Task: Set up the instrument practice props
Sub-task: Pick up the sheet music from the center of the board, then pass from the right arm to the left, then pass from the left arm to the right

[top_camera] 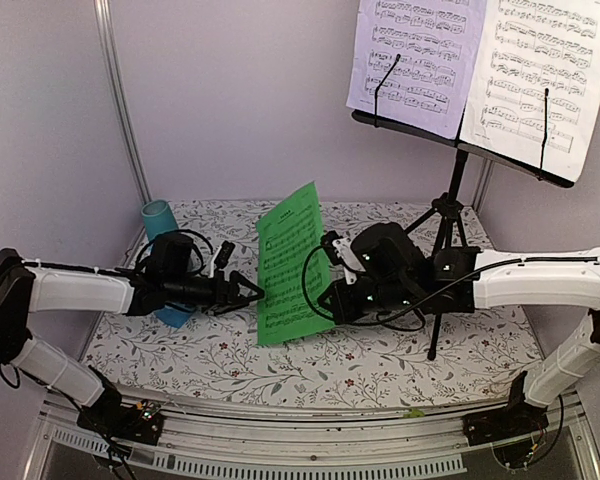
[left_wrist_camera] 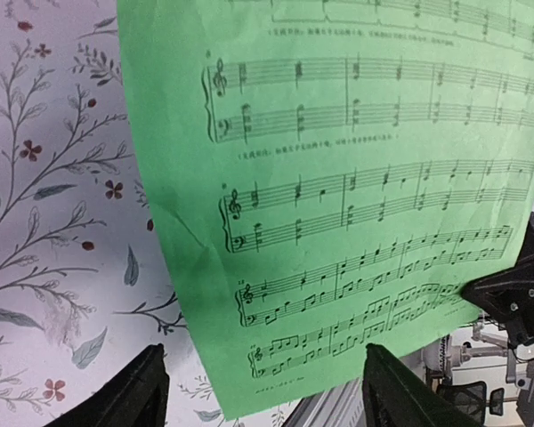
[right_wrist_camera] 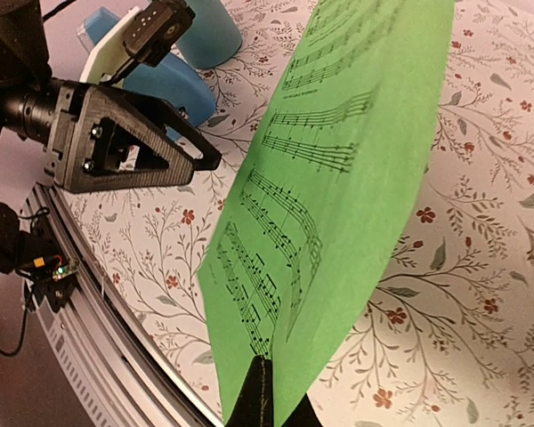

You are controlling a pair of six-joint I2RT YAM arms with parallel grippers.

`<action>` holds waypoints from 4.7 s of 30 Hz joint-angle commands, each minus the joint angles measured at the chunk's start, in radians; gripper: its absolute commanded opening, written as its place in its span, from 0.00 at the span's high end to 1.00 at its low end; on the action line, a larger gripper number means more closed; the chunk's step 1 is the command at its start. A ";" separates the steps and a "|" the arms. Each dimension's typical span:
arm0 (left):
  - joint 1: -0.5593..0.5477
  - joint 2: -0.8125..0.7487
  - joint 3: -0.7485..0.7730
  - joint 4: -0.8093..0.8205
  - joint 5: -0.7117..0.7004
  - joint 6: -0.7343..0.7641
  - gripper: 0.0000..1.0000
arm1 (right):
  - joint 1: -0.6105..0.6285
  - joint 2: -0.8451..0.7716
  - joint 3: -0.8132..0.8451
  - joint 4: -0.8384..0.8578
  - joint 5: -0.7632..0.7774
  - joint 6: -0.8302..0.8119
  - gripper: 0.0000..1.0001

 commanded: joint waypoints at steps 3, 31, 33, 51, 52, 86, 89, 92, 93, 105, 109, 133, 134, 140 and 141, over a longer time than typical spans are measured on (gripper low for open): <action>0.021 -0.056 -0.017 0.266 0.046 -0.107 0.25 | -0.008 -0.142 0.058 -0.193 -0.002 -0.183 1.00; -0.015 0.015 0.127 0.809 0.061 -0.329 0.57 | -0.215 -0.361 0.109 -0.137 -0.483 -0.163 1.00; -0.018 0.026 0.141 0.814 0.073 -0.344 0.64 | -0.215 -0.378 0.089 -0.135 -0.486 -0.160 1.00; -0.034 -0.018 0.369 0.517 0.405 -0.016 1.00 | -0.241 -0.448 0.068 -0.103 -0.370 -0.221 0.19; -0.035 -0.020 0.379 0.507 0.428 -0.006 1.00 | -0.249 -0.446 0.075 -0.091 -0.365 -0.227 0.18; -0.062 -0.165 0.526 0.077 0.475 0.254 1.00 | -0.389 -0.340 0.151 0.251 -0.675 -0.231 0.32; -0.062 -0.168 0.526 0.078 0.470 0.253 1.00 | -0.389 -0.352 0.150 0.255 -0.671 -0.228 0.38; -0.062 -0.173 0.523 0.093 0.466 0.243 1.00 | -0.389 -0.353 0.149 0.266 -0.691 -0.214 0.43; -0.062 -0.175 0.523 0.100 0.466 0.238 1.00 | -0.389 -0.351 0.146 0.268 -0.697 -0.211 0.44; -0.080 -0.207 0.528 0.126 0.466 0.217 1.00 | -0.388 -0.339 0.086 0.353 -0.743 -0.155 0.45; -0.080 -0.212 0.533 0.124 0.457 0.220 1.00 | -0.388 -0.323 0.087 0.361 -0.766 -0.147 0.52; -0.080 -0.188 0.579 0.080 0.378 0.249 1.00 | -0.390 -0.363 0.136 0.305 -0.769 -0.111 0.85; -0.080 -0.184 0.583 0.069 0.369 0.253 1.00 | -0.389 -0.366 0.145 0.292 -0.760 -0.114 0.89; -0.080 -0.162 0.605 0.017 0.289 0.269 1.00 | -0.388 -0.376 0.195 0.215 -0.703 -0.129 1.00; -0.081 -0.159 0.609 0.006 0.269 0.274 1.00 | -0.389 -0.378 0.201 0.201 -0.695 -0.130 1.00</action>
